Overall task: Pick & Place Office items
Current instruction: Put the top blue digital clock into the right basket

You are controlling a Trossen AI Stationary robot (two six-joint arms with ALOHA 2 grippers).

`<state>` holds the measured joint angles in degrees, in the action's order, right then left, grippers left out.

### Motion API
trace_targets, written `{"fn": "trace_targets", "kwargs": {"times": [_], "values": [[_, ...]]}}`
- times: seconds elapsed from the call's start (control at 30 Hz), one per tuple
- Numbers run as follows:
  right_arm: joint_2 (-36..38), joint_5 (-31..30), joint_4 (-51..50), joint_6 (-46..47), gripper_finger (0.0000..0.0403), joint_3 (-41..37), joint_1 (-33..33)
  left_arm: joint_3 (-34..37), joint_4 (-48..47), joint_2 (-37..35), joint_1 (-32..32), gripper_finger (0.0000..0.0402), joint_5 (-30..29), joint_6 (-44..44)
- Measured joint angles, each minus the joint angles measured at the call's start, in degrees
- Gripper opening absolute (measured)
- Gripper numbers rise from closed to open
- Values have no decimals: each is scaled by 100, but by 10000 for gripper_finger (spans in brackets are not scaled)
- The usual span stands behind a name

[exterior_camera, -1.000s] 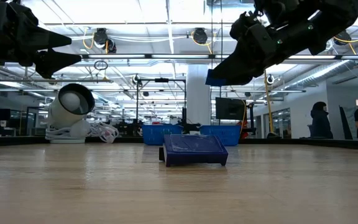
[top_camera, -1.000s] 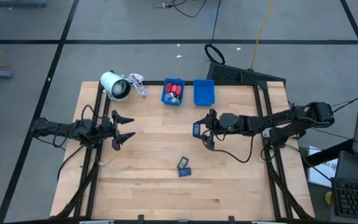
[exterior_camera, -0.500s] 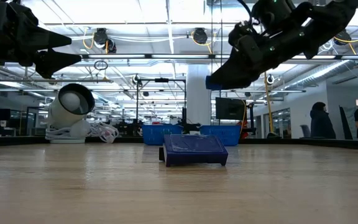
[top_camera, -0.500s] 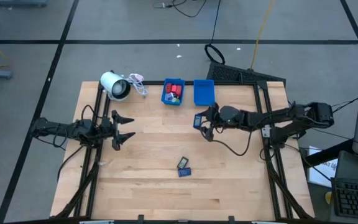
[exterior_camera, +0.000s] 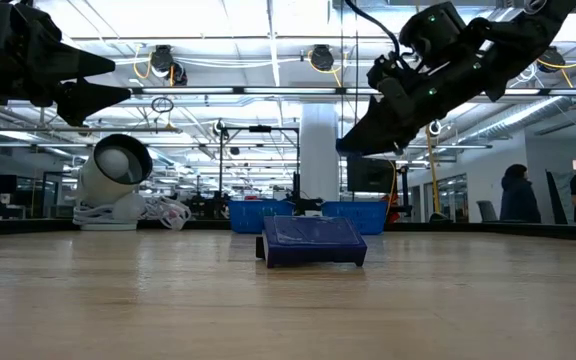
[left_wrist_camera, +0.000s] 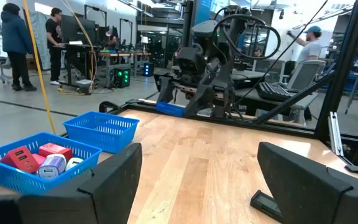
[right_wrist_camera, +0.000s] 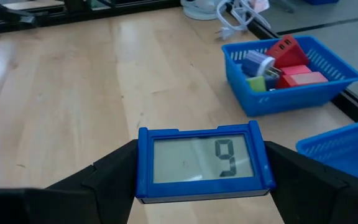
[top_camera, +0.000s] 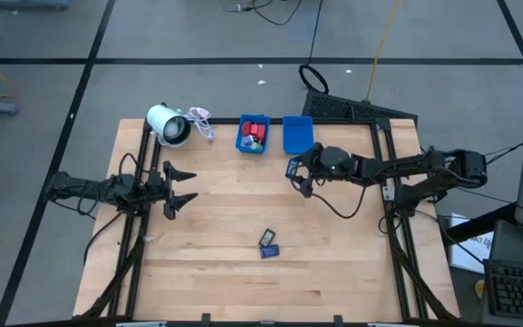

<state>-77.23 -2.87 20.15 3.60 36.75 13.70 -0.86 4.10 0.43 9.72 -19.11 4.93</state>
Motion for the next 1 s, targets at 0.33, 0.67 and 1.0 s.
{"fn": "trace_targets", "kwargs": {"times": [0.33, 0.67, 1.0], "values": [[0, 0, 8, 0, 294, 0, 424, 0, 0, 0, 2, 324, 0, 0], [0, -3, 9, 2, 294, 0, 893, 0, 1, -1, 2, 324, -1, 0], [-2, -10, 162, 20, 294, 2, 1220, 0, 2, 0, 2, 324, 0, 0]]}}
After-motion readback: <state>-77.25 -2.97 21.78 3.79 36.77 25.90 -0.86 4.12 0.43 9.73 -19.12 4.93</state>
